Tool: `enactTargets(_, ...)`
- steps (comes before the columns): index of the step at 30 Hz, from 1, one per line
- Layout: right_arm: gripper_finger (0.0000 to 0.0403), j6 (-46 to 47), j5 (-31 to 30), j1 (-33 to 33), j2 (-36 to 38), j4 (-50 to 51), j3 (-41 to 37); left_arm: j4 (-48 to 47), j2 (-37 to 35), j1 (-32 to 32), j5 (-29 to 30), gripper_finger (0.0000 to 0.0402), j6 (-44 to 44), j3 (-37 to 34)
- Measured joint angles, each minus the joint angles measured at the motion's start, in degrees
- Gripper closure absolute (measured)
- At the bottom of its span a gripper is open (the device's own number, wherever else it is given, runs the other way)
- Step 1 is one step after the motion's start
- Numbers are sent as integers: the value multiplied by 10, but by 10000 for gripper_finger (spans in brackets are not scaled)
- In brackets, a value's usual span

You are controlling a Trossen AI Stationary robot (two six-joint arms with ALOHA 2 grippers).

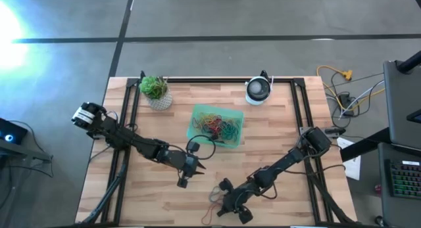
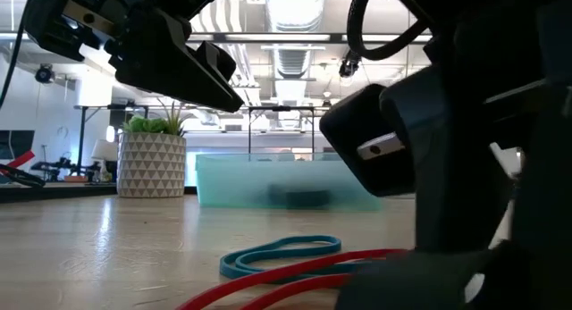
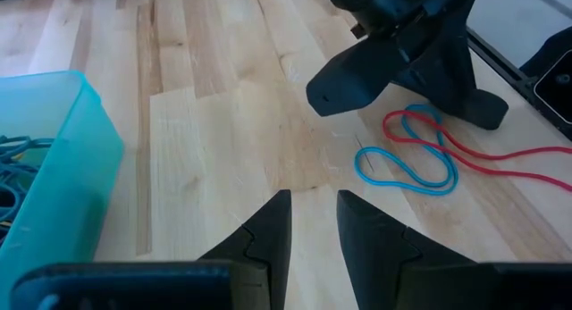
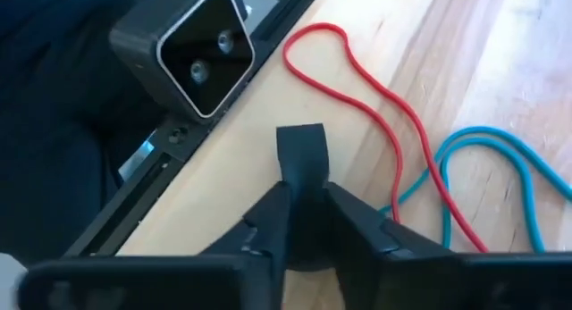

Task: Pick and place rubber bands into bin
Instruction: Put the black rubber band into the green bin

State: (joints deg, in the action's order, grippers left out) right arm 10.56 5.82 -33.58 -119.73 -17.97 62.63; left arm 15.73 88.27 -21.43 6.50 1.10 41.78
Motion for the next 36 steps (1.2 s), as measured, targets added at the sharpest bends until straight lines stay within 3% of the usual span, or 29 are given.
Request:
enactTargets(4,384,-20,0,0,5,10,0,0,0,0,0,324,0,0)
enactTargets(10,391,-31,-38,0,47,88,0,0,0,0,0,324,0,0)
enactTargets(17,391,-72,-136,0,153,225,-1,-1,0,0,0,324,0,0)
enactTargets(21,392,-114,-226,12,217,292,-1,-1,0,0,0,324,0,0)
enactTargets(27,392,-159,-313,79,278,345,-7,0,0,0,0,324,0,0)
enactTargets(36,392,-135,-330,239,288,363,-11,3,0,0,0,324,0,0)
